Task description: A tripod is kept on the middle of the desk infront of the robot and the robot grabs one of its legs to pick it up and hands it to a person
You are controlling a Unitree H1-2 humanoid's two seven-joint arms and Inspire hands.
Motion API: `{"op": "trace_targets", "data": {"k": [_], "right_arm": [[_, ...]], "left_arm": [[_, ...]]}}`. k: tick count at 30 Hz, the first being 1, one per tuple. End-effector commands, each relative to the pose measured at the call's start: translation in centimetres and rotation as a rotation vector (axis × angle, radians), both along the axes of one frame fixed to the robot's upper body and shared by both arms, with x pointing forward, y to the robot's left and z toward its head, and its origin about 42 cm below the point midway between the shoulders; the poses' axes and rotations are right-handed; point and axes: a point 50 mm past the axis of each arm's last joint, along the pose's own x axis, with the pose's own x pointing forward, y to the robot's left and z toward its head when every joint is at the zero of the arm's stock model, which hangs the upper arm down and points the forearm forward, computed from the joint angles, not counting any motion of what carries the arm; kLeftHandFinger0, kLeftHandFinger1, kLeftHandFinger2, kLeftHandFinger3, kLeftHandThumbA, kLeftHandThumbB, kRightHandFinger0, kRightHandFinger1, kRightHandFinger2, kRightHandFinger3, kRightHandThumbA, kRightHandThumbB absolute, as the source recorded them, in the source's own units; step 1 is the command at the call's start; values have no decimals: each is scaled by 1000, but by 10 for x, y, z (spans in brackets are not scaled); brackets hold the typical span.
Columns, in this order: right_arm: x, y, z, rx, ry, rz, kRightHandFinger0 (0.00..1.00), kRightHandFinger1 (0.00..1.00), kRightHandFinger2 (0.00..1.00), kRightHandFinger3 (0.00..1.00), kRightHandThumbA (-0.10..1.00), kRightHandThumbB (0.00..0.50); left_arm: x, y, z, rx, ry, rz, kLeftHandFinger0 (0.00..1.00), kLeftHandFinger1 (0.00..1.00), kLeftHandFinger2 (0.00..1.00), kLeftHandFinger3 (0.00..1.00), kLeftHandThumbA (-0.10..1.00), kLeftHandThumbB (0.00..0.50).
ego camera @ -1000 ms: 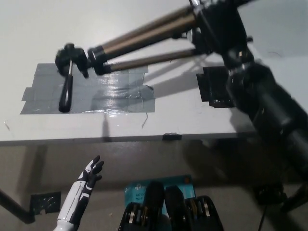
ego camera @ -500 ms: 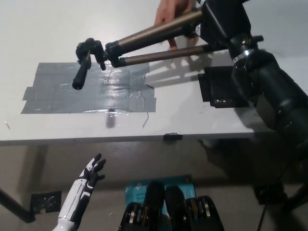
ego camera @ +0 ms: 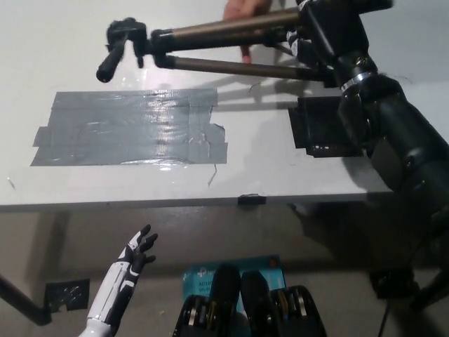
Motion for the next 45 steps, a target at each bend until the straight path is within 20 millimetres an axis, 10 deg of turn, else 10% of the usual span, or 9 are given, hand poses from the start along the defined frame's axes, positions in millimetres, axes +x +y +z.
{"op": "trace_targets", "data": {"k": [1,9,15,20,29,35,37,38,45], "right_arm": [[-22,18,71,121,556,234,1000,1000,1000,1000,616,500],[-84,24,105,115,746,557,1000,1000,1000,1000,738,500],[-161,-8,135,240,655,783,1000,1000,1000,1000,825,500],[-222,-44,116,385,496,883,1000,1000,1000,1000,1000,479],[-337,-87,7,762,465,812,1000,1000,1000,1000,965,458],[-344,-88,-57,1018,525,717,1000,1000,1000,1000,964,472],[-338,-82,-90,1173,539,643,1000,1000,1000,1000,880,297],[-333,-80,-101,1204,543,618,1000,1000,1000,1000,879,340],[-303,-54,-178,1344,662,343,1000,1000,1000,1000,919,192]], "left_arm": [[2,3,13,21,-46,-37,900,974,958,1000,1000,117],[10,3,19,21,-58,-36,882,974,956,1000,1000,132],[13,2,19,12,-70,-44,890,971,960,1000,1000,120],[15,3,20,24,-75,-40,893,980,980,1000,1000,117],[7,2,8,34,-43,-28,1000,1000,1000,1000,1000,105],[-8,3,-4,22,-19,-14,1000,1000,1000,1000,1000,121],[-12,3,-8,16,-9,-6,1000,1000,1000,1000,1000,153],[-13,3,-8,15,-11,-2,1000,1000,1000,1000,1000,154],[-15,5,-9,22,-8,25,1000,1000,1000,1000,1000,177]]}}
